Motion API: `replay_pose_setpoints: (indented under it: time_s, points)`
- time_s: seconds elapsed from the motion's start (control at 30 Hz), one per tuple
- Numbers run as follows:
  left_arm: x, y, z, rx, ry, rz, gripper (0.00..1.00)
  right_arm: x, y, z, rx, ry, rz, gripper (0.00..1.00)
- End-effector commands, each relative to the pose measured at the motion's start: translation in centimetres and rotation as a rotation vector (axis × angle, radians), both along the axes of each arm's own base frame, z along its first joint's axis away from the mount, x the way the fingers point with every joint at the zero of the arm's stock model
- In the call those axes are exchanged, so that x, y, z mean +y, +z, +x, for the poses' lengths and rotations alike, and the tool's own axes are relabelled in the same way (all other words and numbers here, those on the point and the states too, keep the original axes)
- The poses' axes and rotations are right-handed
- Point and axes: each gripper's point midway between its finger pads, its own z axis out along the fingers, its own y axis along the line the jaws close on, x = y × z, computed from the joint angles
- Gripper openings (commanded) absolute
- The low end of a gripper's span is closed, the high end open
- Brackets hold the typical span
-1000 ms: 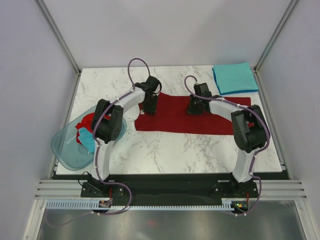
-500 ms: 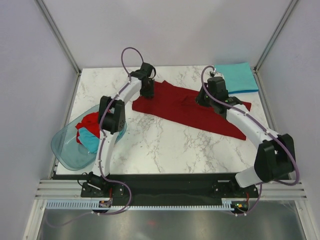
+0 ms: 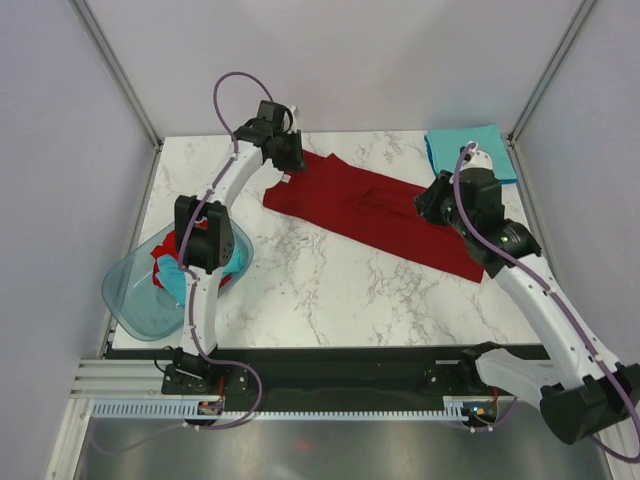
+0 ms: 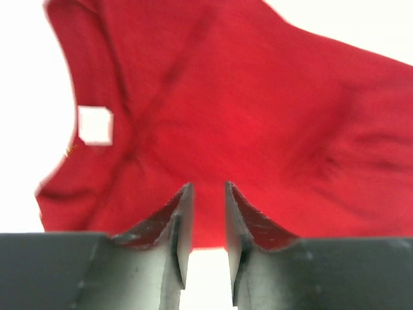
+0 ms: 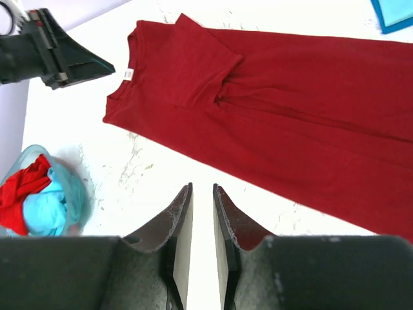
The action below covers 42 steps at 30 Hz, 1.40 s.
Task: Fold and stack the t-shirts
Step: Fold the tshirt
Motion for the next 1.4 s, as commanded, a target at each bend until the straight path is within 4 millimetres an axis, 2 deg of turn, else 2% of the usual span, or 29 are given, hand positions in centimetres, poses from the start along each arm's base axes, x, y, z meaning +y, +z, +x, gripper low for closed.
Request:
replay_pose_setpoints:
  time_s: [0.0, 0.03, 0.07, 0.1, 0.13, 0.17, 0.2, 0.27, 0.3, 0.33, 0.37, 0.4, 0.43, 0.57, 0.67, 0.77, 0.9, 0.97, 1.1, 1.2, 1.3, 1.37]
  points:
    - [-3.6, 9.6, -3.4, -0.128, -0.112, -0.151, 0.27, -1.4, 0.7, -3.0, 0.001, -0.004, -0.02, 0.26]
    - [-4.4, 8.8, -4.7, -0.101, -0.137, -0.152, 0.24, -1.8, -0.2, -3.7, 0.022, -0.01, -0.036, 0.24]
    - [-5.2, 8.8, -5.6, -0.1, -0.153, -0.145, 0.18, -2.1, 0.2, -4.3, 0.002, -0.016, -0.033, 0.22]
    - [-7.0, 9.7, -7.3, -0.116, -0.186, -0.136, 0.05, -2.5, -0.5, -4.6, 0.012, -0.026, -0.043, 0.21]
    - [-7.6, 8.3, -8.3, -0.098, -0.195, -0.112, 0.02, -2.6, -0.6, -5.0, 0.01, -0.025, -0.044, 0.19]
    - [-8.1, 7.9, -8.9, -0.101, -0.186, -0.087, 0.02, -2.7, -0.2, -5.4, -0.008, -0.022, -0.037, 0.17]
    - [-9.5, 6.7, -10.6, -0.077, -0.207, -0.072, 0.02, -2.8, -0.3, -5.7, -0.005, -0.019, -0.037, 0.16]
    - [-10.8, 5.5, -11.6, -0.05, -0.189, -0.077, 0.02, -2.8, 0.4, -6.3, -0.027, -0.01, -0.024, 0.15]
    - [-12.3, 4.9, -12.7, -0.037, -0.212, -0.085, 0.02, -2.8, 0.9, -6.5, -0.038, -0.004, -0.018, 0.15]
    - [-13.0, 3.3, -13.4, -0.008, -0.217, -0.077, 0.02, -2.7, 1.1, -6.7, -0.046, 0.001, -0.013, 0.15]
    - [-14.0, 2.8, -13.8, -0.001, -0.217, -0.085, 0.02, -2.7, 1.6, -6.9, -0.061, 0.007, -0.005, 0.15]
    - [-15.6, 1.9, -14.9, 0.012, -0.246, -0.081, 0.02, -2.6, 1.9, -7.1, -0.069, 0.012, 0.0, 0.15]
    - [-16.3, 0.7, -15.2, 0.03, -0.255, -0.07, 0.02, -2.5, 2.1, -7.2, -0.072, 0.019, 0.005, 0.15]
    - [-19.0, -1.9, -17.3, 0.074, -0.284, -0.055, 0.02, -2.6, 2.3, -7.4, -0.081, 0.019, 0.004, 0.14]
    - [-19.6, -4.1, -17.9, 0.104, -0.291, -0.029, 0.02, -2.8, 2.2, -7.5, -0.082, 0.016, 0.0, 0.14]
    - [-19.1, -6.2, -18.1, 0.138, -0.268, 0.0, 0.02, -3.0, 2.3, -7.5, -0.088, 0.006, -0.011, 0.15]
    - [-19.0, -7.6, -17.8, 0.139, -0.269, 0.026, 0.02, -2.8, 2.2, -7.3, -0.082, 0.016, -0.012, 0.14]
    - [-19.1, -7.3, -17.6, 0.131, -0.27, 0.024, 0.02, -2.8, 2.3, -7.4, -0.084, 0.019, -0.01, 0.14]
    - [-19.5, -5.3, -18.0, 0.121, -0.275, -0.016, 0.02, -3.0, 2.6, -7.4, -0.09, 0.012, -0.013, 0.14]
    - [-19.9, -3.2, -17.6, 0.074, -0.263, -0.032, 0.02, -3.1, 2.7, -7.3, -0.092, 0.003, -0.015, 0.14]
    - [-20.4, -3.1, -16.8, 0.054, -0.258, -0.029, 0.02, -3.0, 2.8, -7.1, -0.093, 0.0, -0.01, 0.14]
    - [-20.6, -4.1, -16.5, 0.066, -0.252, -0.023, 0.02, -2.9, 2.8, -7.0, -0.09, 0.002, -0.011, 0.14]
